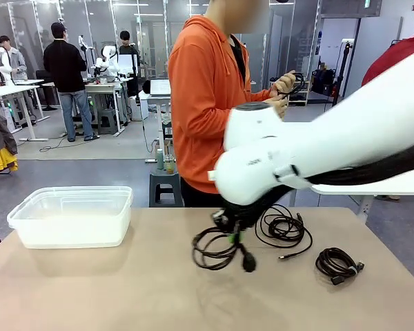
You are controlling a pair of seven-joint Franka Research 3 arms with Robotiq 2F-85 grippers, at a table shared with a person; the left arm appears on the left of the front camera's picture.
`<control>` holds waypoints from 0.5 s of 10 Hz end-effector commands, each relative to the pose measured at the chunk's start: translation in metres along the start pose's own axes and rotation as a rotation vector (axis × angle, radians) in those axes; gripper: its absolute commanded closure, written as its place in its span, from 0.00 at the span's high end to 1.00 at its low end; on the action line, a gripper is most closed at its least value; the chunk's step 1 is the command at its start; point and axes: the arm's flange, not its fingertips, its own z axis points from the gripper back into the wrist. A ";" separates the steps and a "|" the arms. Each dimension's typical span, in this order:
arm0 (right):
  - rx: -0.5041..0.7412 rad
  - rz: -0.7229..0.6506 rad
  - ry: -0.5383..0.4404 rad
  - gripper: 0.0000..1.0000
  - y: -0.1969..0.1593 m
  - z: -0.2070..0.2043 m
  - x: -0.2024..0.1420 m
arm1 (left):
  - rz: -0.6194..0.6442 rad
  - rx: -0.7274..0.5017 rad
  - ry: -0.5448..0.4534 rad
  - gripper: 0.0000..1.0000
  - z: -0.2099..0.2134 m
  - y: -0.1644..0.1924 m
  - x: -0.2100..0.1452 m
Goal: Organize and store the cables.
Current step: Place the Power Cable into the Organizing box.
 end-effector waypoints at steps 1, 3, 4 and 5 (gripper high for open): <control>-0.028 -0.036 0.082 0.19 0.064 0.000 0.039 | -0.012 0.002 0.001 1.00 0.001 0.001 0.000; -0.055 -0.090 0.081 0.19 0.114 -0.013 0.058 | -0.012 0.002 0.001 1.00 0.001 0.001 0.000; -0.039 -0.130 0.088 0.19 0.136 -0.023 0.065 | -0.012 0.002 0.001 1.00 0.001 0.001 0.000; -0.003 -0.141 0.093 0.19 0.153 -0.032 0.070 | -0.012 0.002 0.001 1.00 0.001 0.001 0.000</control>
